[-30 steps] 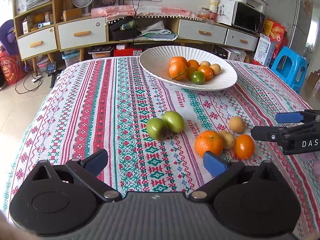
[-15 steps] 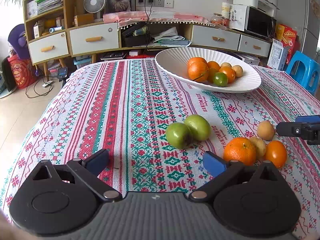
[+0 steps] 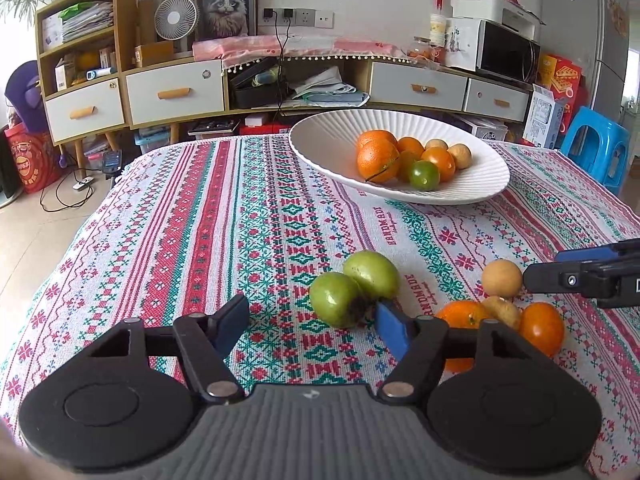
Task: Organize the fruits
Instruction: 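Grasp a green apple with the left tool while the right tool grasps a brown kiwi, then carry the held apple and kiwi up and over the white bowl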
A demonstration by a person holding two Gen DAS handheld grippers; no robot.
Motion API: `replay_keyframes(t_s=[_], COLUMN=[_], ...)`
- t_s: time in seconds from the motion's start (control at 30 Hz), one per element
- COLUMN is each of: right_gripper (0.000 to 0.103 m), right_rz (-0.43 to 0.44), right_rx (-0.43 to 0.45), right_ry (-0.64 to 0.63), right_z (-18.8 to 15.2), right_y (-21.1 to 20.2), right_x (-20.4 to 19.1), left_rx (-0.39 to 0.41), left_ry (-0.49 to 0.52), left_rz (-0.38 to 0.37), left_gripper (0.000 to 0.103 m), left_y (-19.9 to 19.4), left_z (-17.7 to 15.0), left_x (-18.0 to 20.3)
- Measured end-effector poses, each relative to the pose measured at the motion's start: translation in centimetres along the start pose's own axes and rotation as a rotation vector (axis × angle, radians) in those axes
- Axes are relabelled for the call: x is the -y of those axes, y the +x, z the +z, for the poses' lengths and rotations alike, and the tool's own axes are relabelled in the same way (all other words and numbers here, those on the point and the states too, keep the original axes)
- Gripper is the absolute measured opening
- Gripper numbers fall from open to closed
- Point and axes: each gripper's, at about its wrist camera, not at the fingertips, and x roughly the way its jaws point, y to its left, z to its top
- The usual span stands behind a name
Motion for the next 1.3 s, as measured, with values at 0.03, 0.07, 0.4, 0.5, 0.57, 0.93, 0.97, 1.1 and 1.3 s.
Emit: replay_keyframes(t_s=[0.03, 0.07, 0.4, 0.5, 0.57, 0.93, 0.97, 1.1, 1.3], right_gripper=[0.057, 0.056, 0.049, 0.047, 0.046, 0.033, 0.03, 0.022, 0.021], right_rz=[0.003, 0.007, 0.065, 0.083, 0.096, 0.137, 0.142, 0.154, 0.14], right_rx=[-0.003, -0.004, -0.029, -0.037, -0.041, -0.075, -0.078, -0.079, -0.067], right_ry=[-0.001, 0.001, 0.039, 0.049, 0.053, 0.039, 0.036, 0.028, 0.024], right_z=[0.1, 0.1, 1.1, 1.3, 1.4, 1.7, 1.6, 1.7, 1.9], right_y=[0.0, 0.0, 0.7, 0.9, 1.0, 1.8, 1.9, 1.7, 1.5], right_x=[-0.1, -0.2, -1.0, -1.5, -1.8, -3.4, -3.5, -3.7, -3.6], left_rx=[-0.002, -0.004, -0.014, -0.018, -0.02, -0.034, -0.035, -0.037, -0.04], left_ry=[0.001, 0.002, -0.01, -0.007, -0.003, -0.015, -0.015, -0.018, -0.026], left_rz=[-0.002, -0.004, -0.018, -0.028, -0.028, -0.034, -0.034, -0.034, -0.037], left_gripper=[0.065, 0.061, 0.039, 0.031, 0.031, 0.03, 0.03, 0.03, 0.03], left_y=[0.0, 0.1, 0.4, 0.3, 0.3, 0.2, 0.2, 0.1, 0.0], left_z=[0.1, 0.2, 0.6, 0.7, 0.7, 0.8, 0.8, 0.8, 0.9], left_x=[0.1, 0.2, 0.6, 0.7, 0.8, 0.6, 0.5, 0.5, 0.4])
